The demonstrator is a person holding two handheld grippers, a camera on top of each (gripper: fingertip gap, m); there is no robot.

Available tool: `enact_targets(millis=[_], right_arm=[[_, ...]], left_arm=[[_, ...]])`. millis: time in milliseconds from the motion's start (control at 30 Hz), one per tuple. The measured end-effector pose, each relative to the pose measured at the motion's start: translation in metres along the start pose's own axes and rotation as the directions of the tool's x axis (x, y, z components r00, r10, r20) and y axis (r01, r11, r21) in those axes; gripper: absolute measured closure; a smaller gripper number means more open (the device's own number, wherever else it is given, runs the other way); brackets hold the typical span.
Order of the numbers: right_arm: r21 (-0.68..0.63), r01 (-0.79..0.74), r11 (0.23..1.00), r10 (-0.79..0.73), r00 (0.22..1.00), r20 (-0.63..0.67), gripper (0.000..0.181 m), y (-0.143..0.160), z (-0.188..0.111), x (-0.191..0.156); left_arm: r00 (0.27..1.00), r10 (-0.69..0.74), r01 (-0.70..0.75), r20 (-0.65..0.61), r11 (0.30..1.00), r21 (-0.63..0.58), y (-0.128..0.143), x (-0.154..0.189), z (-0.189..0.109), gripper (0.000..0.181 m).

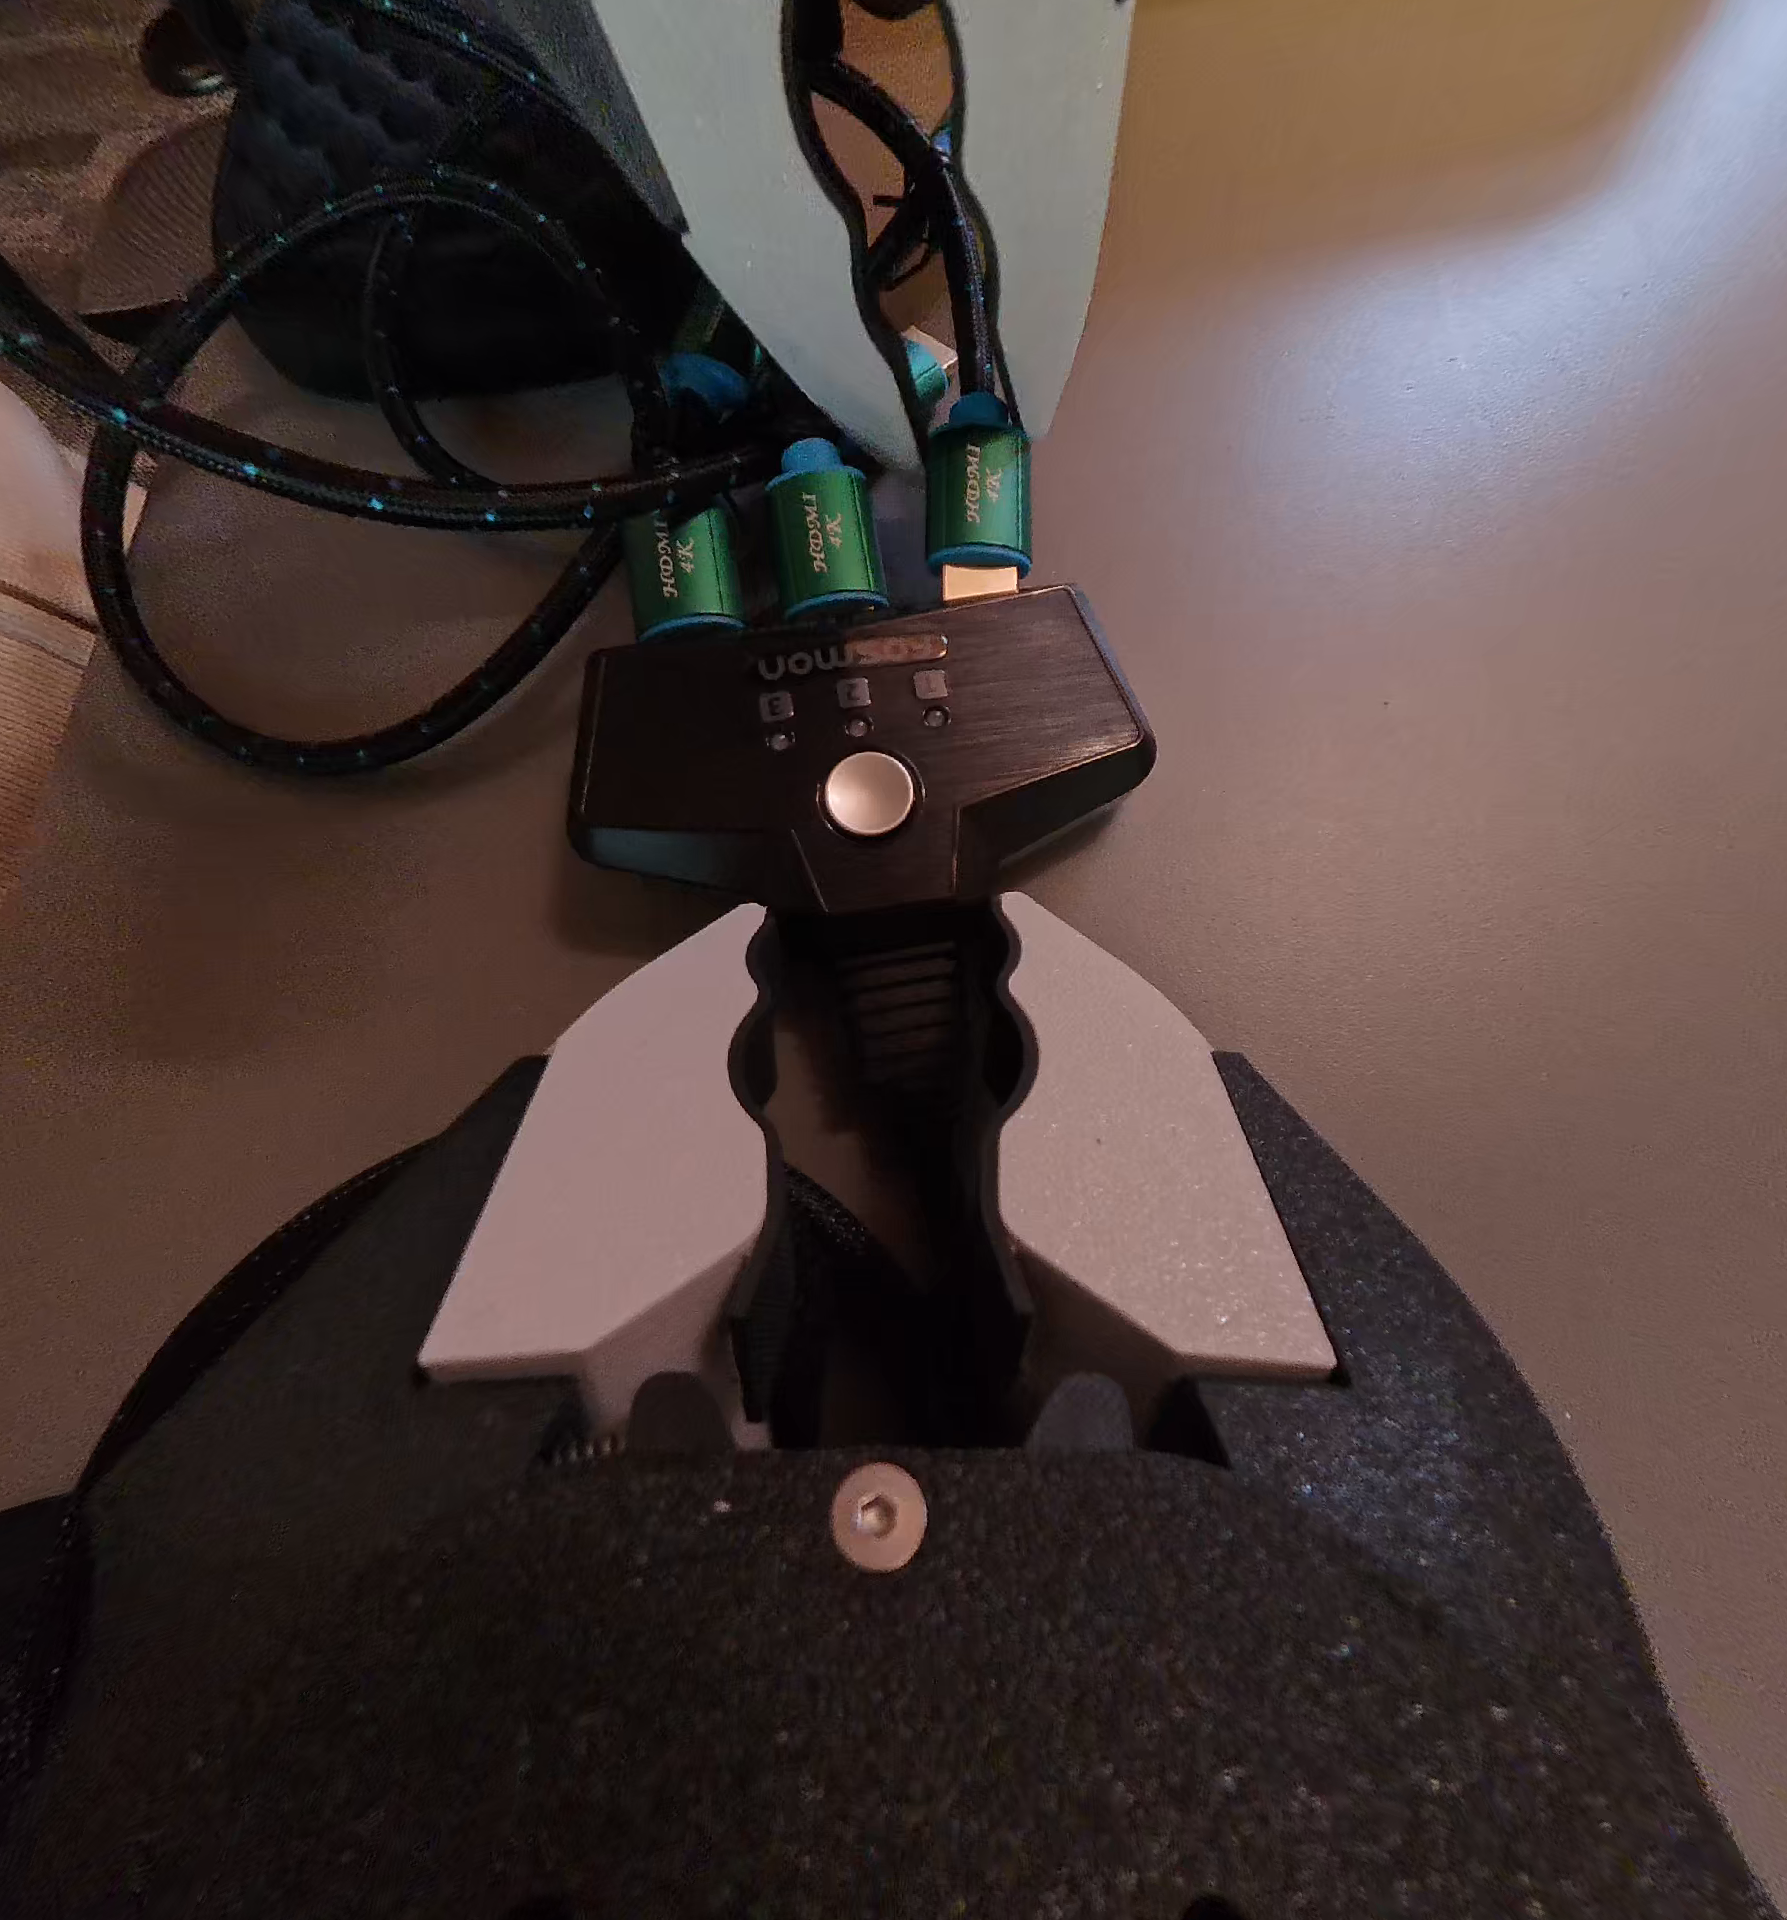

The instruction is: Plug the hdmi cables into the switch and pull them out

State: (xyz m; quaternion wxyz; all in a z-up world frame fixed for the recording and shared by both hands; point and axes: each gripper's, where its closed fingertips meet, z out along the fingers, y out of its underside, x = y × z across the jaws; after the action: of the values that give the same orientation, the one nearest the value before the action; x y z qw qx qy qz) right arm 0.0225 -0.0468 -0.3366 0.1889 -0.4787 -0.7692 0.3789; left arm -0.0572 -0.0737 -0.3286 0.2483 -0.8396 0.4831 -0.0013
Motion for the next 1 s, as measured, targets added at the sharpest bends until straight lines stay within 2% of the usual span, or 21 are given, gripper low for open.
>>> enact_targets(millis=[100,300,433,533,633,767,900,1000], right_arm=[[0.001,-0.002,1.000,0.002,1.000,0.002,0.144,0.0000,0.0001,0.0000],[0.000,0.000,1.000,0.000,1.000,0.000,0.144,0.0001,0.0002,0.0000],[-0.003,0.009,1.000,-0.009,1.000,-0.018,0.144,0.0003,0.0006,0.0000],[-0.006,0.020,1.000,-0.020,0.999,-0.034,0.144,0.0001,0.0009,0.0002],[-0.005,0.011,1.000,-0.011,0.999,-0.040,0.144,0.0000,0.0011,0.0002],[-0.007,-0.010,1.000,0.010,0.998,-0.054,0.144,-0.0013,0.0026,0.0003],[-0.007,-0.024,1.000,0.024,0.998,-0.054,0.145,-0.0016,0.0026,0.0003],[-0.012,-0.022,1.000,0.021,0.999,-0.049,0.145,-0.0019,0.0026,0.0003]], left_arm=[[0.993,-0.050,0.052,-0.102,0.998,0.020,-0.0007,0.0010,-0.0003,0.161],[0.960,-0.198,0.201,-0.197,0.980,-0.006,0.0021,0.0048,0.0056,0.166],[0.959,-0.224,0.220,-0.175,0.975,-0.045,0.0014,0.0045,0.0066,0.166],[0.940,-0.298,0.299,-0.164,0.954,-0.019,-0.0004,0.0029,0.0068,0.167],[0.928,-0.358,0.359,-0.103,0.933,-0.008,-0.0015,0.0015,0.0050,0.166],[0.929,-0.365,0.364,-0.065,0.931,-0.024,-0.0022,0.0007,0.0009,0.167],[0.908,-0.398,0.400,-0.132,0.917,-0.009,-0.0016,0.0024,0.0050,0.167],[0.936,-0.343,0.341,-0.082,0.939,-0.036,-0.0022,0.0016,0.0055,0.168]])
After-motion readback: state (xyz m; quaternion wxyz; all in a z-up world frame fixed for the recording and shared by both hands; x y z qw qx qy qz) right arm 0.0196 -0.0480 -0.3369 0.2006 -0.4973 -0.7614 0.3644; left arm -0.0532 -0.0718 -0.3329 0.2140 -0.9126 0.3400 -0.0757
